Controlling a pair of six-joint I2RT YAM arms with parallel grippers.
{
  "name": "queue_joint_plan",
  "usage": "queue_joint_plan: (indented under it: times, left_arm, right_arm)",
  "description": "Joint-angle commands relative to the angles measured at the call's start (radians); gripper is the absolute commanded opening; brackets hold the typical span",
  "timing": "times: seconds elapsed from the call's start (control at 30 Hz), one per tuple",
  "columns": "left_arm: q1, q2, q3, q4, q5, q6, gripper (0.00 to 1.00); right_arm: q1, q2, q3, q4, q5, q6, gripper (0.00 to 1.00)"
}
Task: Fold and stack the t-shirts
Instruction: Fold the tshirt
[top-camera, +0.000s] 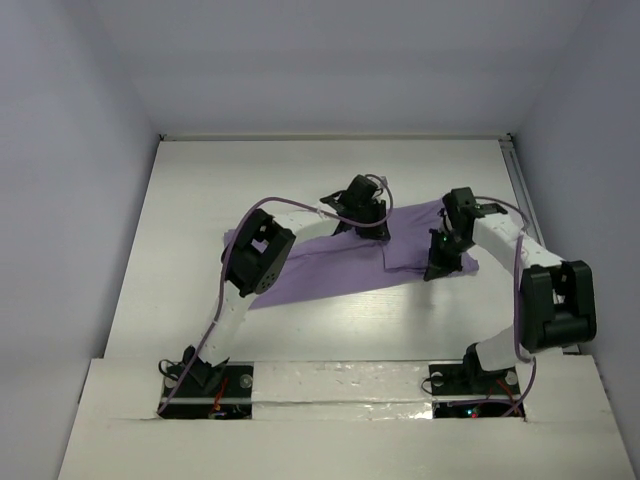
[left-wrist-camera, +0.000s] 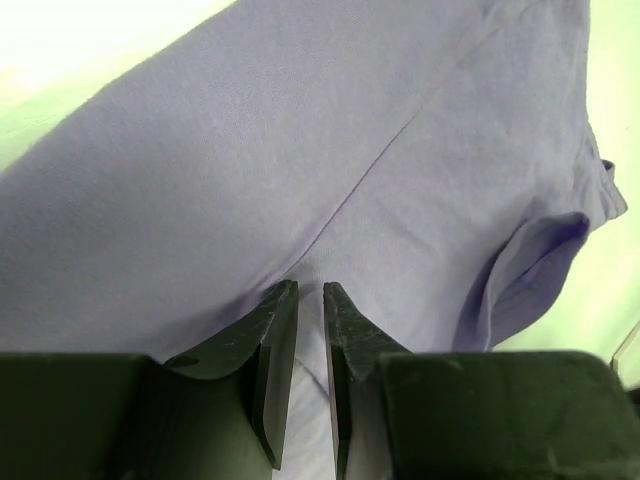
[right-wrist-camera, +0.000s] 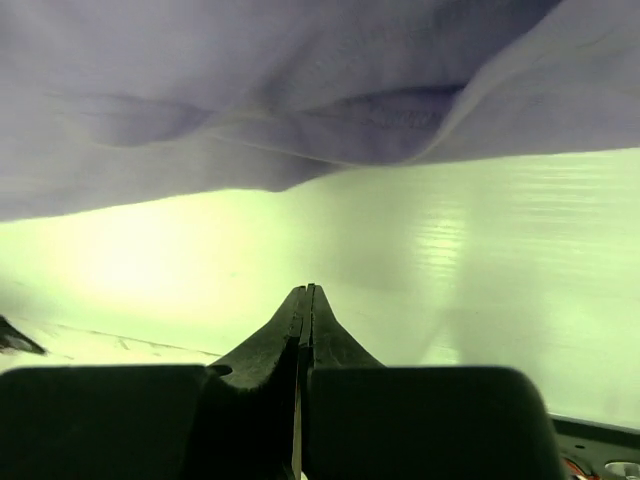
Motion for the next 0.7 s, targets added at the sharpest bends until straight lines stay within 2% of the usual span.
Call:
queue_joint_plan:
  times: [0.0,0.13,0.2,0.27,0.5,0.6,0.67]
  left_arm:
    - [0.003,-0.046,-0.026,0.028,0.007,0.003,0.15]
    - [0.003,-0.077,-0.072,0.031,0.006,0.005,0.15]
    - [0.003,-0.087,-0.080,0.033,0.007,0.005,0.15]
    - [0.003,-0.091,-0.080,0.033,0.009,0.005,0.15]
    - [0.003,-0.094,-0.075,0.033,0.010,0.014,0.15]
    - [0.003,-0.084,-0.060,0.030,0.013,0.014,0.15]
    - [0.003,-0.081,-0.054,0.030,0.013,0.015,0.15]
  right_arm:
    - [0.007,-0.038,0.150,0.009,0.103,0.050,0.00]
    - [-0.055,0.002,0.239,0.090,0.232,0.093,0.00]
    - [-0.065,0.035,0.275,0.104,0.282,0.106,0.23]
    - [-0.065,0.104,0.331,0.094,0.325,0.088,0.37]
    - [-0.075,0.220,0.383,0.040,0.474,0.058,0.38]
    - [-0.075,0.223,0.359,0.054,0.435,0.049,0.40]
    - [-0.075,0.221,0.342,0.055,0.424,0.052,0.36]
